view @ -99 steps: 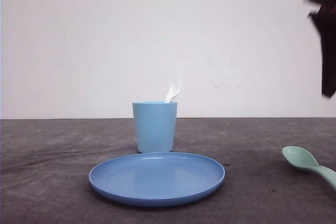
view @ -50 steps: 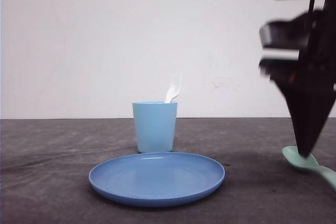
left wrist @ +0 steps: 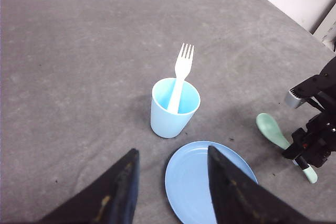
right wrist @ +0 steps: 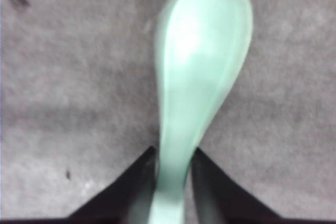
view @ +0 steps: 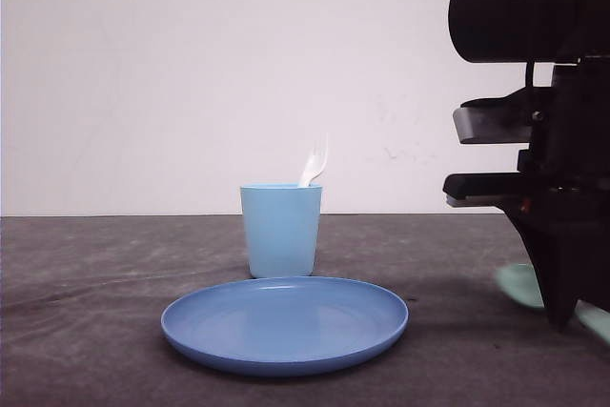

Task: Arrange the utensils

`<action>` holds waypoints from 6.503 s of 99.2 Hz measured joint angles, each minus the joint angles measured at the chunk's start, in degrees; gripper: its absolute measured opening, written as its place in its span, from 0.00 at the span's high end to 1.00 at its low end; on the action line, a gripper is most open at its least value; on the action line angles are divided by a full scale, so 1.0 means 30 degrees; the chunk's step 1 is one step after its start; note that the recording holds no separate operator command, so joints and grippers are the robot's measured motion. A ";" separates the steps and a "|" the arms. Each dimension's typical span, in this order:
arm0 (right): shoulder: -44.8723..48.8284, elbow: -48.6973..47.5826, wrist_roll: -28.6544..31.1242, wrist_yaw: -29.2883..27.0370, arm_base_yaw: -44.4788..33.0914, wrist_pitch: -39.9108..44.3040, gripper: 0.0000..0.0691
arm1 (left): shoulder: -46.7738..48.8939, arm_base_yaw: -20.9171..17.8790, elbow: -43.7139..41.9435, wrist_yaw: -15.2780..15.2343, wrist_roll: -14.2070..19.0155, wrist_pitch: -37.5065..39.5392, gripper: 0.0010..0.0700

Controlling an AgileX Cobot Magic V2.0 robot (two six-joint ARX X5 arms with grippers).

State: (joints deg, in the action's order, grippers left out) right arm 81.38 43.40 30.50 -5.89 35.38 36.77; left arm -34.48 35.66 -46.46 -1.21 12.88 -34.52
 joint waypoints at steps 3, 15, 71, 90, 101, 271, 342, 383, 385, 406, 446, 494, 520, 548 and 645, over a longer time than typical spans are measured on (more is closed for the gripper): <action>0.0000 0.0000 0.0000 0.0000 0.0000 -0.0029 0.87 | 0.0000 0.0000 0.0000 0.0000 0.0000 -0.0007 0.67; 0.0000 0.0000 -0.0015 -0.0029 0.0000 -0.0022 0.90 | 0.0000 0.0000 0.0000 0.0000 0.0000 -0.0007 0.67; -0.3621 0.4204 -0.2477 -0.0546 0.0831 -0.2535 0.91 | 0.0000 0.0000 0.0000 0.0000 0.0000 0.0000 0.67; -0.3067 0.4517 -0.3249 -0.0539 0.2193 -0.8167 0.91 | 0.0000 0.0000 0.0000 0.0000 0.0022 0.0007 0.67; -0.1814 0.4517 -0.3665 -0.0539 0.2841 -1.1664 0.91 | -0.0007 0.0000 0.0000 0.0000 0.0102 0.0007 0.67; -0.1902 0.4488 -0.4175 -0.0022 0.4087 -0.4685 0.20 | -0.0117 0.0000 0.0000 -0.0007 0.0532 -0.0816 0.67; 0.3526 0.4692 -0.2288 0.0962 0.3497 -0.8553 0.01 | -0.0386 0.0007 0.0000 0.0000 0.0576 -0.0838 0.67; 0.6958 0.7468 -0.2302 0.0969 0.2849 -0.8116 0.01 | -0.0386 0.0007 0.0000 0.0000 0.0590 -0.0838 0.67; 0.7082 0.7592 -0.2339 0.0976 0.2805 -0.8145 0.01 | -0.0386 0.0007 0.0000 -0.0007 0.0590 -0.0831 0.67; 0.8284 0.8888 -0.2674 0.0962 0.2324 -0.8072 0.01 | -0.0379 0.0007 0.0000 -0.0007 0.0590 -0.0838 0.67; 0.8757 0.9471 -0.3031 0.0969 0.2310 -0.8080 0.25 | -0.0379 0.0007 0.0000 0.0000 0.0590 -0.0845 0.67; 0.5974 0.9734 -0.4211 0.0940 0.2404 -0.5552 0.39 | -0.0386 0.0007 0.0000 0.0000 0.0590 -0.0852 0.67; 0.0816 1.0032 -0.5399 0.0947 0.3643 -0.2040 0.39 | -0.0379 0.0007 0.0000 0.0000 0.0590 -0.0845 0.67; -0.0168 0.9879 -0.5734 0.0175 0.5457 0.0750 0.39 | -0.0379 0.0015 0.0000 -0.0007 0.0590 -0.0852 0.67; 0.1479 0.0554 -0.2557 -0.1967 0.7628 -1.0455 0.39 | -0.0379 0.0015 0.0000 0.0000 0.0590 -0.0852 0.67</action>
State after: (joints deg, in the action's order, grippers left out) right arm 85.82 45.06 22.83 -11.79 58.26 5.41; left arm -35.62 35.70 -46.46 -1.21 14.66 -37.08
